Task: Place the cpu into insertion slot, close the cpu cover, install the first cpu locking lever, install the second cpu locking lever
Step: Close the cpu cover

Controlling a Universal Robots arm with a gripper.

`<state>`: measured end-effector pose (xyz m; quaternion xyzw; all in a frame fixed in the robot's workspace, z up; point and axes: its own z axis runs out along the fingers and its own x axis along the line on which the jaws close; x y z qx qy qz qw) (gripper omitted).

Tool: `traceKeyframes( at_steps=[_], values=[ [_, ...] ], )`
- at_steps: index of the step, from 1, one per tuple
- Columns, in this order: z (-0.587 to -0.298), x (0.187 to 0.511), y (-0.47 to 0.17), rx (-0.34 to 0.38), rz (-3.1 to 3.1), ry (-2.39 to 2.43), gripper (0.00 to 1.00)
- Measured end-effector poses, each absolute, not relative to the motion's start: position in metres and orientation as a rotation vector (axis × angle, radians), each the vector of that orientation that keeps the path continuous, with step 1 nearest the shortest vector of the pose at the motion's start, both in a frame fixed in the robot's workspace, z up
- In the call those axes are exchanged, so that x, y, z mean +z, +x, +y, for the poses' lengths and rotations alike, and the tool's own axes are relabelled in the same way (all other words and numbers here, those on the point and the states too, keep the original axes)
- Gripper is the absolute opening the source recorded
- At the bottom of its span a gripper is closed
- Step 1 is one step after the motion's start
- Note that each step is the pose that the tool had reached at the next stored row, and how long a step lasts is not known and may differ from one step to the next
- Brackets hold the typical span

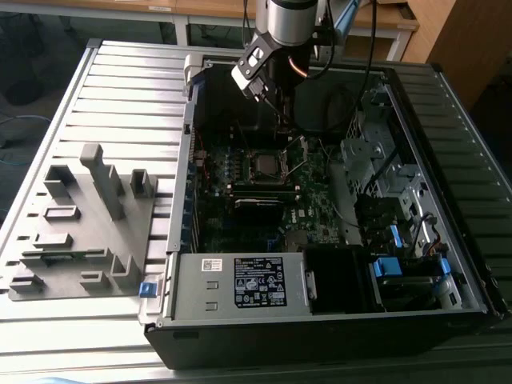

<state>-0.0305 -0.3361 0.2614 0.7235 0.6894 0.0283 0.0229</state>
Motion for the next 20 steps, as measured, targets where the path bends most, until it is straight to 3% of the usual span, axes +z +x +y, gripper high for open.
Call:
traceKeyframes(
  at_steps=[20],
  values=[
    [-0.3361,0.2612,-0.0221,0.088,2.135,2.240,0.11]
  ],
)
